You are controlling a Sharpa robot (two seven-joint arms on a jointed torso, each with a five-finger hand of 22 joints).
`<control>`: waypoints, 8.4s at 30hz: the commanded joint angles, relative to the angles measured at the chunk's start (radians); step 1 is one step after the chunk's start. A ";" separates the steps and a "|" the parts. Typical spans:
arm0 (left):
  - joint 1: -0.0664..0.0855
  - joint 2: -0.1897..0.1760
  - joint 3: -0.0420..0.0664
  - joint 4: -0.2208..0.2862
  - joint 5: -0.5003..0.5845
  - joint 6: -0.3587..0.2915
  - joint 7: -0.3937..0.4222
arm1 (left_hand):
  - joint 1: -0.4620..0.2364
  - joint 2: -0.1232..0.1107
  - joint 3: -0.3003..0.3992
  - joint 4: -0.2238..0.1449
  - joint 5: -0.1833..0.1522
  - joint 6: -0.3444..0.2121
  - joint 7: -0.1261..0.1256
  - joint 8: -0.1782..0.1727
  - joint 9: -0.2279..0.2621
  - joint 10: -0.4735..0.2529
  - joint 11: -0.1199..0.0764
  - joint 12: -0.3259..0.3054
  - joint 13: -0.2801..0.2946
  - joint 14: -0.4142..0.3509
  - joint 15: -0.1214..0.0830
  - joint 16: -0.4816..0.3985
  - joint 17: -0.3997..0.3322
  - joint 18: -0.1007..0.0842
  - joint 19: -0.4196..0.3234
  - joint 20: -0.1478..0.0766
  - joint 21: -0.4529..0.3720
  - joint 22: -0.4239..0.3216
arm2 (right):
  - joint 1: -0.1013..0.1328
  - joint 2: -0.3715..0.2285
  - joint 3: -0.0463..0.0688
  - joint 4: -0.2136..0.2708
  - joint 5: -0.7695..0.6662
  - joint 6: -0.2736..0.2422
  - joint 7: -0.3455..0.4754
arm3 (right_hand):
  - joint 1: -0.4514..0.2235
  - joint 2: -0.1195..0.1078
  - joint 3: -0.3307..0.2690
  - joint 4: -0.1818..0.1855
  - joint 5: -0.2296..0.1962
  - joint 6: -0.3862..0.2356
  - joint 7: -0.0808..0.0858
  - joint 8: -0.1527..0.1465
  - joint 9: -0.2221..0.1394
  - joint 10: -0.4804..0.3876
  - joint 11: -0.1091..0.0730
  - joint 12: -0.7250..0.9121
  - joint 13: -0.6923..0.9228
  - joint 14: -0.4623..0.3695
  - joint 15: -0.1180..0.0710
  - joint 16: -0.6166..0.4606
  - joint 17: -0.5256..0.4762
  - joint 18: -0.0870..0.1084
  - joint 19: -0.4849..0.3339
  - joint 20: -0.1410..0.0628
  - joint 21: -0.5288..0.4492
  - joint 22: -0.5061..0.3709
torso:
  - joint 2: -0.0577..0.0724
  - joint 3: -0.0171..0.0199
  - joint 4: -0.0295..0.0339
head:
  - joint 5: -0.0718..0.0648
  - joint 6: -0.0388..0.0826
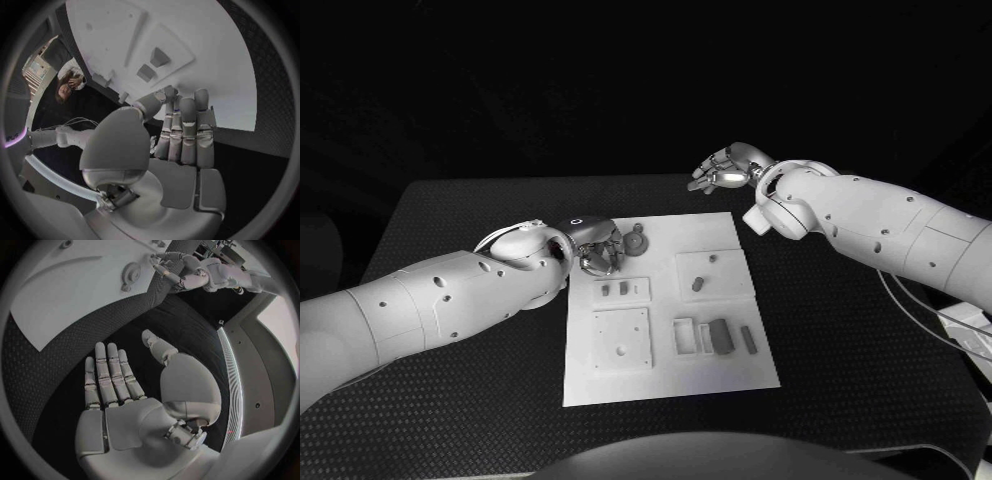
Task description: Assemble the parts on the task board
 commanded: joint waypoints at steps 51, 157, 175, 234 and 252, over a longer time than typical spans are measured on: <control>-0.001 0.025 -0.023 -0.038 -0.013 0.058 0.003 | -0.011 0.030 -0.001 0.007 -0.002 0.041 -0.016 0.023 0.002 0.046 -0.004 0.010 0.023 -0.002 -0.012 -0.007 -0.003 0.010 0.002 -0.011 -0.013 0.019 | 0.000 0.001 0.000 0.000 -0.001 0.007 0.011 | 0.004 0.003 -0.006 0.003 -0.004 -0.008 0.028 0.007 -0.002 0.005 0.003 -0.002 -0.004 -0.006 0.002 -0.007 0.002 -0.018 -0.007 0.000 -0.008 0.004 | 0.000 -0.0011 -0.0001 | -0.005 -0.003; 0.075 -0.224 0.003 0.071 1.250 -0.002 0.282 | -0.185 0.023 -0.152 0.007 -0.028 -0.125 0.044 0.011 -0.014 -0.120 0.064 0.043 0.006 -0.184 0.126 -0.484 -0.119 -0.017 -0.283 0.115 -0.172 -0.245 | -0.103 -0.162 -0.104 0.273 -0.977 0.059 -0.018 | 0.088 0.037 0.040 -0.048 -0.004 0.144 -0.035 0.069 -0.009 0.319 -0.051 -0.330 -0.118 0.384 -0.163 0.051 0.158 0.139 0.485 -0.027 -0.016 -0.051 | -0.001 -0.0068 0.0055 | 0.002 0.058; 0.075 -0.230 0.003 0.072 1.250 0.002 0.267 | -0.185 0.021 -0.154 0.008 -0.028 -0.133 0.047 0.008 -0.016 -0.127 0.066 0.041 0.003 -0.181 0.129 -0.493 -0.110 -0.013 -0.282 0.119 -0.171 -0.252 | -0.114 -0.140 -0.110 0.225 -1.002 0.081 -0.029 | 0.127 0.108 0.154 -0.049 -0.004 0.192 -0.051 0.081 -0.012 0.379 -0.063 -0.372 -0.111 0.401 -0.170 0.023 0.199 0.139 0.501 -0.028 -0.036 -0.039 | -0.002 -0.0050 0.0033 | 0.004 0.046; 0.075 -0.236 0.003 0.072 1.248 -0.001 0.249 | -0.175 0.017 -0.153 0.007 -0.024 -0.144 0.051 0.007 -0.019 -0.136 0.070 0.041 0.000 -0.165 0.126 -0.504 -0.084 -0.008 -0.272 0.119 -0.169 -0.265 | -0.143 -0.146 -0.121 0.247 -0.931 0.015 -0.047 | 0.166 0.033 0.155 -0.048 -0.004 0.293 -0.088 0.105 -0.013 0.458 -0.082 -0.428 -0.101 0.455 -0.193 0.021 0.300 0.139 0.579 -0.051 -0.047 0.007 | -0.004 -0.0054 0.0044 | -0.020 0.033; 0.075 -0.235 0.003 0.065 1.248 0.000 0.250 | -0.172 0.016 -0.151 0.007 -0.016 -0.146 0.052 0.007 -0.019 -0.138 0.071 0.041 0.000 -0.163 0.125 -0.509 -0.077 -0.008 -0.271 0.119 -0.169 -0.269 | -0.142 -0.156 -0.120 0.260 -0.866 -0.003 -0.048 | 0.155 0.034 0.152 -0.050 -0.004 0.306 -0.093 0.110 -0.008 0.476 -0.089 -0.429 -0.096 0.465 -0.199 0.026 0.315 0.139 0.594 -0.058 -0.045 0.014 | -0.003 -0.0040 0.0037 | -0.020 0.034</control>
